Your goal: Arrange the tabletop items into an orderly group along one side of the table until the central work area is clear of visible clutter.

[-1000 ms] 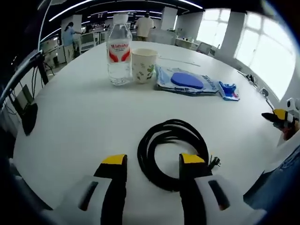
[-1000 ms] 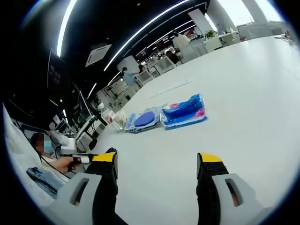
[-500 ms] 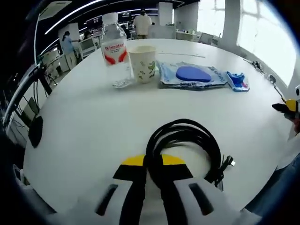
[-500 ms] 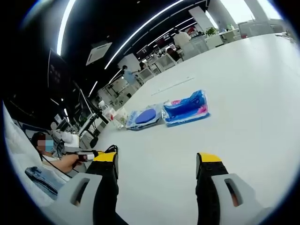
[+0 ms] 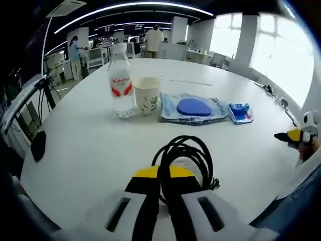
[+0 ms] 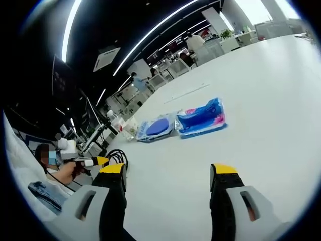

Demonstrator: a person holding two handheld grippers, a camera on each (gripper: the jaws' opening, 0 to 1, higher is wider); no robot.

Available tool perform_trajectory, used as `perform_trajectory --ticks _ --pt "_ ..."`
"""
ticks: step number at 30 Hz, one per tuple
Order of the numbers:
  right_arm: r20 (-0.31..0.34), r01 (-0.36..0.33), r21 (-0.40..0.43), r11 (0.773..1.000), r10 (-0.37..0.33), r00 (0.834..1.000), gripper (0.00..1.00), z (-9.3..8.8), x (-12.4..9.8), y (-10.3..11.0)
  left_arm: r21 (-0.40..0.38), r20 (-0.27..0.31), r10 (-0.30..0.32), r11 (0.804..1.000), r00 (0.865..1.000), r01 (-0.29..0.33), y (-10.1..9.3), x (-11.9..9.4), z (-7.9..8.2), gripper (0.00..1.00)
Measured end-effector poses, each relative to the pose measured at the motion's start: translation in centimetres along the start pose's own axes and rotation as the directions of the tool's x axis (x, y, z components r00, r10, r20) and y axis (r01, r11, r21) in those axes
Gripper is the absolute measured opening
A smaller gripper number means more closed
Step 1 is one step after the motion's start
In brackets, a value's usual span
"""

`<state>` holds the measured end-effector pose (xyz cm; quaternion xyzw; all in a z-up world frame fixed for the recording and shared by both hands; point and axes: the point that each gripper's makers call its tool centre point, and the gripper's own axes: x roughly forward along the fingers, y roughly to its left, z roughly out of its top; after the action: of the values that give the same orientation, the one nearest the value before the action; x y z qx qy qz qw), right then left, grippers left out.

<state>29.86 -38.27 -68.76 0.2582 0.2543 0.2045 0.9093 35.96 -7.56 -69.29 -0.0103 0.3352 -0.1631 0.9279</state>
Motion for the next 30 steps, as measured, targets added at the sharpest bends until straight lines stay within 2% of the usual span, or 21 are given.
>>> perform_trajectory --ticks 2,7,11,15,19,22,23,25,26,28,30 --pt "-0.001 -0.005 -0.006 1.000 0.005 1.000 0.67 0.0 0.1 0.1 0.034 0.028 -0.001 0.999 1.000 0.000 -0.4 -0.5 1.0 0.00" --pt "0.004 -0.014 -0.019 1.000 0.014 1.000 0.67 0.3 0.1 0.2 0.057 0.114 -0.028 0.998 0.993 0.022 -1.8 -2.1 4.1 0.00" --pt "0.011 -0.033 -0.021 0.999 0.034 0.999 0.68 0.9 0.3 0.6 0.135 0.164 -0.063 0.990 0.984 0.041 -3.7 -3.2 6.5 0.00" --pt "0.010 -0.063 -0.016 0.998 0.063 0.998 0.70 1.2 0.9 1.3 0.160 0.213 -0.118 0.983 0.970 0.085 -6.0 -4.0 8.7 0.00" --pt "0.022 -0.145 0.016 0.989 0.145 0.989 0.73 1.7 1.6 3.3 0.195 0.247 -0.184 0.971 0.951 0.137 -8.3 -4.7 10.9 0.00" --pt "0.064 -0.239 0.073 0.968 0.234 0.970 0.79 2.9 2.0 5.6 0.209 0.267 -0.234 0.961 0.935 0.181 -10.0 -5.2 12.3 0.00" --pt "0.088 -0.282 0.098 0.955 0.274 0.958 0.81 3.6 2.1 6.6 0.210 0.278 -0.258 0.956 0.925 0.203 -10.7 -5.5 13.0 0.00" --pt "0.123 -0.336 0.130 0.933 0.321 0.939 0.86 4.5 2.3 8.0 0.213 0.292 -0.281 0.951 0.914 0.224 -11.6 -5.8 13.7 0.00" --pt "0.151 -0.377 0.162 0.912 0.355 0.923 0.88 5.1 2.4 9.1 0.213 0.305 -0.298 0.947 0.905 0.241 -12.3 -6.1 14.4 0.00" --pt "0.178 -0.421 0.211 0.882 0.389 0.904 0.95 5.7 2.8 10.4 0.216 0.318 -0.318 0.941 0.893 0.258 -13.3 -6.5 15.2 0.00" --pt "0.175 -0.447 0.238 0.862 0.415 0.893 0.99 5.8 3.2 11.4 0.221 0.335 -0.343 0.934 0.878 0.281 -14.2 -6.9 16.0 0.00"
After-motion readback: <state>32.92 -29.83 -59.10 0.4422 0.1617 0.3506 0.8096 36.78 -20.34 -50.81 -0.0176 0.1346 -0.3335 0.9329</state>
